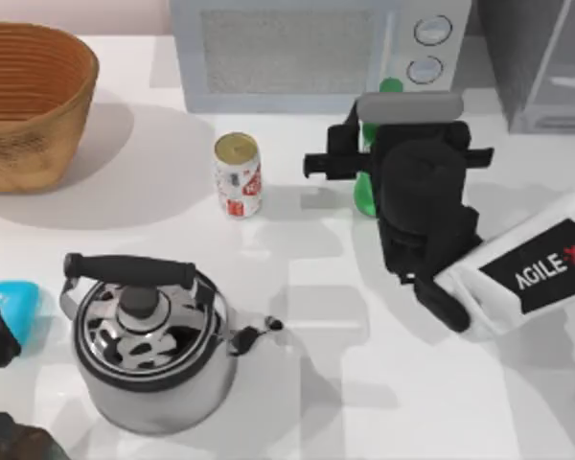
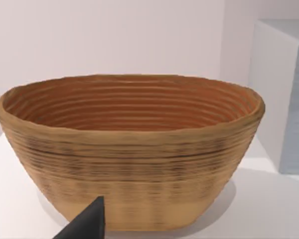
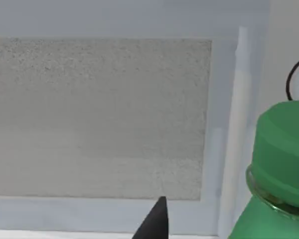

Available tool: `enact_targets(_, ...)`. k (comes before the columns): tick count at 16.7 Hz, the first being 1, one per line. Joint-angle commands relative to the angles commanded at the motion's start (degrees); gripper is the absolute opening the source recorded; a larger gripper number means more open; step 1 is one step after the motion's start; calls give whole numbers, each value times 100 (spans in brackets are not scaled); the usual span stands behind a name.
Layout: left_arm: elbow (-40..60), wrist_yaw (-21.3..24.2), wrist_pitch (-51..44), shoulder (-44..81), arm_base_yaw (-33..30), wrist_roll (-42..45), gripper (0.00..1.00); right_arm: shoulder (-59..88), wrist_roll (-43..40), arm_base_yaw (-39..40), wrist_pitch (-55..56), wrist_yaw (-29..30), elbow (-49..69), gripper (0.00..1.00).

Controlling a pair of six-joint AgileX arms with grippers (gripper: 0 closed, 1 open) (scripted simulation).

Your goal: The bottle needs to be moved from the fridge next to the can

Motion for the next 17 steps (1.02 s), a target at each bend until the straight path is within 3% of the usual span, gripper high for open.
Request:
enact_targets(2,0,0,0,0,0,0,100,0,0,0,0,0,0,98)
enact_targets(3,0,0,0,0,0,0,100,0,0,0,0,0,0,100)
enact_targets(17,0,0,0,0,0,0,100,-284,40,260,229,258,-542,100)
